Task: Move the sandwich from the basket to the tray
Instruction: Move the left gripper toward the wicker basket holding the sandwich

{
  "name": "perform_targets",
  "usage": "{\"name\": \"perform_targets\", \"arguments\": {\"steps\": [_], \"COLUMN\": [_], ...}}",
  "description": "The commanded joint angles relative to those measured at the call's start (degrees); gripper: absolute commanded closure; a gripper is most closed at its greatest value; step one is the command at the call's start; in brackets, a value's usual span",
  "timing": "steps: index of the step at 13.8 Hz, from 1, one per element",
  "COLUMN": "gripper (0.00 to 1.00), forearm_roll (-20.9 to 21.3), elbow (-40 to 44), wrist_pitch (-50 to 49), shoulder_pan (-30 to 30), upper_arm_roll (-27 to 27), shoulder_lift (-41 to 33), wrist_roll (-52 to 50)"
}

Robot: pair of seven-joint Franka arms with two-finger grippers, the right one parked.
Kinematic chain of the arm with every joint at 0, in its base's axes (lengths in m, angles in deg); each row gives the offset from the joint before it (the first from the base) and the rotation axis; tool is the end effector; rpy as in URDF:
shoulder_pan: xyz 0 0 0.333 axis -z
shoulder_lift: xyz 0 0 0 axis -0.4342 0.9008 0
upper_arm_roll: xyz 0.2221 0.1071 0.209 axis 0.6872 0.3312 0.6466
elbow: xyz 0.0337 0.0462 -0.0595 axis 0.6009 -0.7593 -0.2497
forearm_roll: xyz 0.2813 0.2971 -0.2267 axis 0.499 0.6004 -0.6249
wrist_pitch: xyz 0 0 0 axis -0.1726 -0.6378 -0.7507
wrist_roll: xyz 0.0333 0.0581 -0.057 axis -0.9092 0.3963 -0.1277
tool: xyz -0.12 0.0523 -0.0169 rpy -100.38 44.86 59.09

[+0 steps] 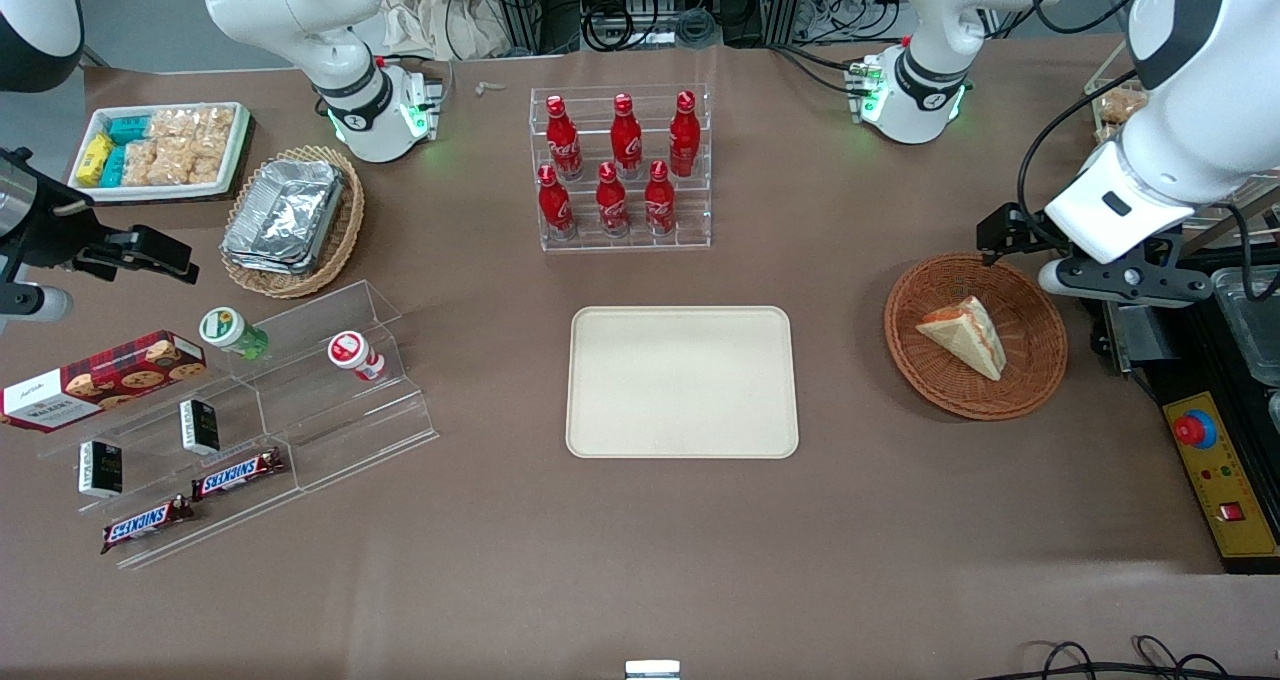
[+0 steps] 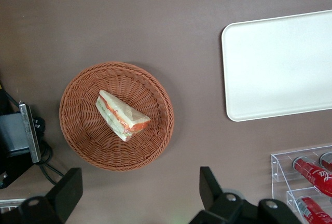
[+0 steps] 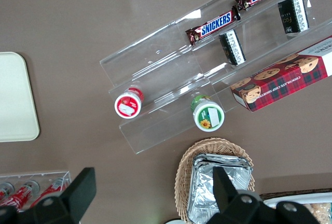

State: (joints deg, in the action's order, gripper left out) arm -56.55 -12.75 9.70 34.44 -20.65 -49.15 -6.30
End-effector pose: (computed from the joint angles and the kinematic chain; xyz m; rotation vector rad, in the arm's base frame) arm 0.6210 -0.1149 0.5571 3.1177 -0.2287 -0.0988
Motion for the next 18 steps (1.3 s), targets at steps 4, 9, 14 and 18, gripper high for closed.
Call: {"name": "perform_targets", "arguments": {"steps": [4, 9, 14, 18], "gripper": [0.00, 0.00, 0.00, 0.00], "forearm_roll": [0.20, 0.28, 0.37, 1.59], "elbow": [1.22, 0.35, -2.72, -9.92], "wrist_pitch": [-1.36, -3.62, -4.09, 0.12], "shoulder_pan": [0.62, 0.26, 0.26, 0.26], "upper_arm_roll": [0.75, 2.15, 6.73, 8.31], "shoulder_lift": [-0.22, -0.57, -1.62, -5.13], "wrist_roll": [-1.04, -3.15, -9.45, -16.83]}}
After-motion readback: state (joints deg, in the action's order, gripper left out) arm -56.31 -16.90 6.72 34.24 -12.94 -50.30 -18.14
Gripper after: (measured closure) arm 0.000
